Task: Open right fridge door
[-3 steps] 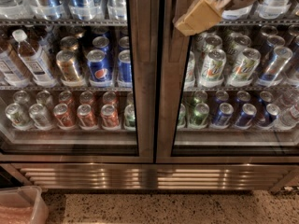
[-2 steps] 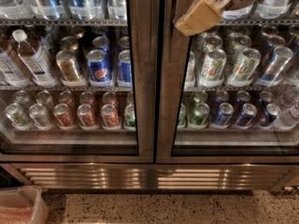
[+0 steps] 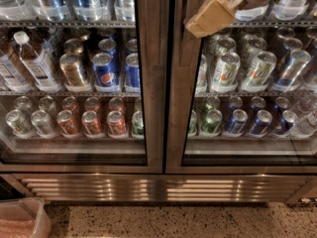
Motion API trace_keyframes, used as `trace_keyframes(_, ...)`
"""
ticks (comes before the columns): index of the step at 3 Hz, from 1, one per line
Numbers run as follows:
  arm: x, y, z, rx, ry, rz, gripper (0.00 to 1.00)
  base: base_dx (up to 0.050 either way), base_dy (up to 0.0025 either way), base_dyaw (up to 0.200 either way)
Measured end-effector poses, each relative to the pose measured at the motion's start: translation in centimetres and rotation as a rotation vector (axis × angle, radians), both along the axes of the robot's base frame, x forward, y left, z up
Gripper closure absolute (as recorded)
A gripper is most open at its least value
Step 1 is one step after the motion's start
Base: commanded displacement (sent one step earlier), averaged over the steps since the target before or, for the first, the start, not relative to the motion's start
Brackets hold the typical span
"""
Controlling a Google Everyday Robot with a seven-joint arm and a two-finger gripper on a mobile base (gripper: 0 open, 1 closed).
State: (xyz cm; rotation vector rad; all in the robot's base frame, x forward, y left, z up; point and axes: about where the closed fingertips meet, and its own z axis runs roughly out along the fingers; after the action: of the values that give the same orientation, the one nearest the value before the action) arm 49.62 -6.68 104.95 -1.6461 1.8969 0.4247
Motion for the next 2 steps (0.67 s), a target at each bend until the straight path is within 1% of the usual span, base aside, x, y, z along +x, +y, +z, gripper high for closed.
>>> trace_keyframes(1, 0.09, -0.02, 0.06, -0.001, -0.001, -0.01, 1.0, -0.049, 0.00013, -0.001)
trace_keyframes(2, 0.1, -0.02, 0.06, -0.001, -0.001, -0.01, 1.0, 0.0, 0.0, 0.0)
